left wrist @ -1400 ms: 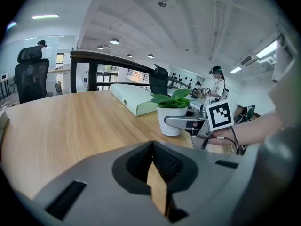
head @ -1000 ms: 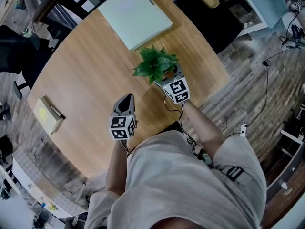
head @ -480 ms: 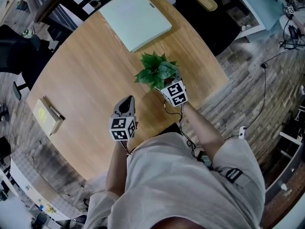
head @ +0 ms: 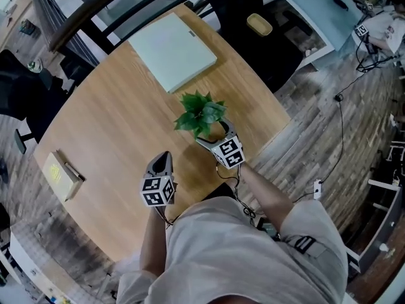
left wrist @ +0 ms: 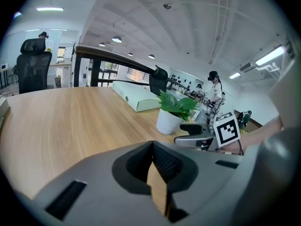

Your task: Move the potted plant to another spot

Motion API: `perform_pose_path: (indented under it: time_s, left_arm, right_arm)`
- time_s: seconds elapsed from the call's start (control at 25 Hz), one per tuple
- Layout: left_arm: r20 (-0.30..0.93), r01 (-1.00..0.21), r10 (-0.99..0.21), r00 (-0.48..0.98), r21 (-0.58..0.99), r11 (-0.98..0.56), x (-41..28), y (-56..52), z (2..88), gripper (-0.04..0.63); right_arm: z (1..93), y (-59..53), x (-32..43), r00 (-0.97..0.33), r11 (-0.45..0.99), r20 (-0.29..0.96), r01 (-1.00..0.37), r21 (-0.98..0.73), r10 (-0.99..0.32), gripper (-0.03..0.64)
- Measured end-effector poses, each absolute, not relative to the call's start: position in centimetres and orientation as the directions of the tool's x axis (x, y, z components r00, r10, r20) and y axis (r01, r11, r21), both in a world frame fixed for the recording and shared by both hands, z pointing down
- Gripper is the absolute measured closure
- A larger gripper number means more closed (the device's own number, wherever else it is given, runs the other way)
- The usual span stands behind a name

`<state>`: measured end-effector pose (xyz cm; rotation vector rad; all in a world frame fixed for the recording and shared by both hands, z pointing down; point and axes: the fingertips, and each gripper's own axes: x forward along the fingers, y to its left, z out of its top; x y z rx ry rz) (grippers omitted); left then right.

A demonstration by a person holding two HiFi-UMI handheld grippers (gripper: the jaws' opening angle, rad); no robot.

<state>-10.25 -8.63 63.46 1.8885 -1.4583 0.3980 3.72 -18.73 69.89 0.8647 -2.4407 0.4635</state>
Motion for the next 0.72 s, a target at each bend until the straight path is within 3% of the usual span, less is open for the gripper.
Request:
perform_pose_path:
  time_s: [0.36, 0.72]
  left_arm:
    - [0.602, -0.913, -0.710, 0.366, 0.378, -0.151, -9.8, -7.9, 63.1, 0.583]
    - [0.579, -0.899, -0.710, 0.401, 0.397, -0.185, -9.8, -6.2, 62.7, 0.583]
  right_arm:
    - [68.3, -15.4, 5.9, -0.628, 0.675, 0.574, -0.719, -0.169, -0.525, 0.237]
    - [65.4, -11.1, 4.9, -0.635, 0.698, 0.543, -0.706, -0.120, -0.550, 0.607]
